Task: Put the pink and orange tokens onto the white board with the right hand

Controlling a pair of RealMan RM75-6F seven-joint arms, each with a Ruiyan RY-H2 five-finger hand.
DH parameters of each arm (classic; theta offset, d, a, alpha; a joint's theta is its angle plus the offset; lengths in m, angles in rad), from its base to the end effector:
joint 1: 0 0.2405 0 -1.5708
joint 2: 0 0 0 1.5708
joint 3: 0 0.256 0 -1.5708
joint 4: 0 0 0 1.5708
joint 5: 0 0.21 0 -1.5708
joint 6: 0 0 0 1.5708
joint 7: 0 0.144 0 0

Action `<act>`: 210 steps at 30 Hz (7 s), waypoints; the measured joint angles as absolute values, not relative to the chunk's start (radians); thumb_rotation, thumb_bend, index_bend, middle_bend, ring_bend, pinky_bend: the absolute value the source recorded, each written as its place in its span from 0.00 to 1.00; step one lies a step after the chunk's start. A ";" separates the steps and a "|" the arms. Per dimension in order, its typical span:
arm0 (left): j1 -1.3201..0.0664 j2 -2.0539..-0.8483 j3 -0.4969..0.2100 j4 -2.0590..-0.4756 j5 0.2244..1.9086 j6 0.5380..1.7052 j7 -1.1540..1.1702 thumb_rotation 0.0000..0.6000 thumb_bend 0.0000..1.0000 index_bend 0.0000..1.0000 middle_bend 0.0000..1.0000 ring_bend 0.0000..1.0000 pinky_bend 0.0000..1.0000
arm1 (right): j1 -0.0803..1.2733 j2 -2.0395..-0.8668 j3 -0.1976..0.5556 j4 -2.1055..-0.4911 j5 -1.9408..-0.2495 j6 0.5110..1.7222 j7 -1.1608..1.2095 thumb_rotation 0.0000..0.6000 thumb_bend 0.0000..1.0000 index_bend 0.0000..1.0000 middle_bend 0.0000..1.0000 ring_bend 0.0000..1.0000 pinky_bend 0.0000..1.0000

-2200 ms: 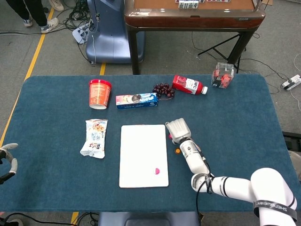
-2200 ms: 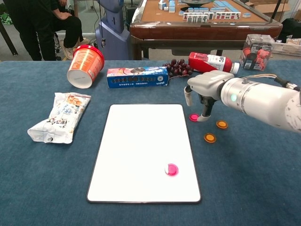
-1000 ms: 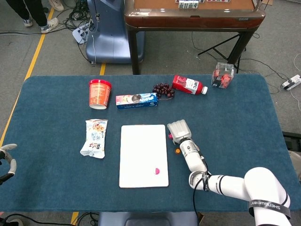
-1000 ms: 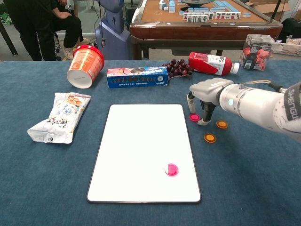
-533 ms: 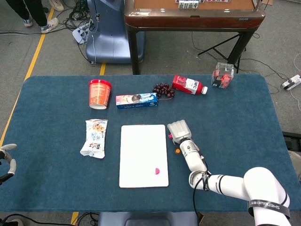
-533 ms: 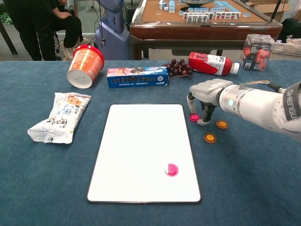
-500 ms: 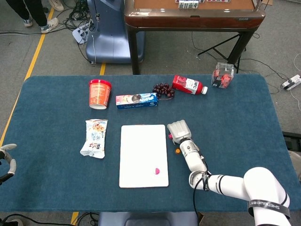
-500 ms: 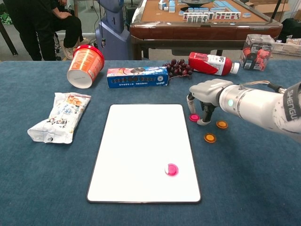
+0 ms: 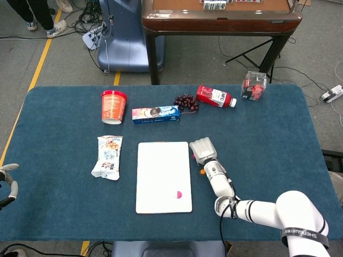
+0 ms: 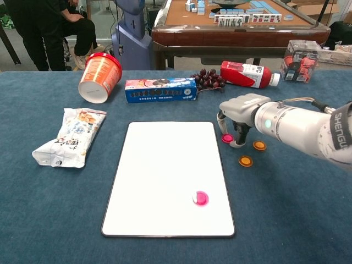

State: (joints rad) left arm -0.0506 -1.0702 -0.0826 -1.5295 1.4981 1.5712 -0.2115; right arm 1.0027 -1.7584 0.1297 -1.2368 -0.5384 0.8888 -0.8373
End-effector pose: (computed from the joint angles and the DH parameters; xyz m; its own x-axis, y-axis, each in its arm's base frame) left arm -0.3273 0.1772 0.1999 0.3174 -0.1131 0.9415 0.9479 0.0088 -0.3185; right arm -0.1355 -0.3787 -0.0814 0.7011 -0.3593 0.6160 -0.7122 -0.3093 0.6302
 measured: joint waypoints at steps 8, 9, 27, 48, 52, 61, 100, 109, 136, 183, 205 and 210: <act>-0.053 -1.073 -0.082 -1.529 1.498 1.568 -0.203 1.00 0.52 0.37 0.62 0.46 0.54 | 0.991 -1.718 0.137 -1.309 -0.574 0.913 -0.816 1.00 0.29 0.50 1.00 1.00 1.00; -0.053 -1.073 -0.082 -1.529 1.498 1.567 -0.202 1.00 0.52 0.37 0.62 0.46 0.54 | 0.989 -1.707 0.138 -1.331 -0.584 0.920 -0.813 1.00 0.29 0.50 1.00 1.00 1.00; -0.052 -1.076 -0.086 -1.530 1.492 1.570 -0.190 1.00 0.52 0.37 0.62 0.46 0.54 | 0.973 -1.604 0.088 -1.697 -0.781 1.009 -0.817 1.00 0.29 0.50 1.00 1.00 1.00; -0.049 -1.066 -0.096 -1.538 1.455 1.553 -0.181 1.00 0.52 0.37 0.62 0.46 0.54 | 0.990 -1.680 0.007 -1.749 -0.831 1.006 -0.896 1.00 0.29 0.50 1.00 1.00 1.00; -0.049 -1.064 -0.096 -1.540 1.454 1.553 -0.181 1.00 0.52 0.37 0.62 0.46 0.54 | 0.995 -1.690 0.002 -1.754 -0.829 1.006 -0.909 1.00 0.29 0.50 1.00 1.00 1.00; -0.048 -1.063 -0.096 -1.541 1.458 1.554 -0.183 1.00 0.52 0.37 0.62 0.46 0.54 | 1.000 -1.708 0.002 -1.743 -0.816 1.005 -0.915 1.00 0.17 0.48 1.00 1.00 1.00; -0.055 -1.074 -0.089 -1.538 1.477 1.550 -0.158 1.00 0.52 0.37 0.62 0.46 0.54 | 0.899 -1.531 0.008 -1.620 -0.770 1.050 -0.816 1.00 0.17 0.44 1.00 1.00 1.00; -0.055 -1.073 -0.088 -1.539 1.477 1.550 -0.162 1.00 0.52 0.37 0.62 0.46 0.54 | 0.878 -1.548 0.001 -1.581 -0.770 1.022 -0.798 1.00 0.17 0.44 1.00 1.00 1.00; -0.055 -1.069 -0.085 -1.542 1.478 1.548 -0.167 1.00 0.52 0.37 0.62 0.46 0.54 | 0.864 -1.588 0.002 -1.535 -0.770 0.979 -0.813 1.00 0.17 0.44 1.00 1.00 1.00; -0.057 -1.071 -0.082 -1.546 1.483 1.547 -0.155 1.00 0.52 0.37 0.62 0.46 0.54 | 0.900 -1.552 0.069 -1.626 -0.781 1.002 -0.824 1.00 0.26 0.48 1.00 1.00 1.00; -0.051 -1.060 -0.083 -1.540 1.482 1.553 -0.194 1.00 0.52 0.37 0.62 0.46 0.54 | 1.018 -1.752 0.146 -1.433 -0.676 0.963 -0.866 1.00 0.14 0.41 1.00 1.00 1.00; -0.050 -1.059 -0.082 -1.541 1.485 1.555 -0.197 1.00 0.52 0.37 0.62 0.46 0.54 | 1.020 -1.760 0.147 -1.423 -0.698 0.959 -0.844 1.00 0.07 0.37 1.00 1.00 1.00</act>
State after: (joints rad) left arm -0.0500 -1.0592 -0.0822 -1.5410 1.4847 1.5551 -0.1971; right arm 1.0196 -1.7595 0.1468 -1.4230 -0.6979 0.9590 -0.8441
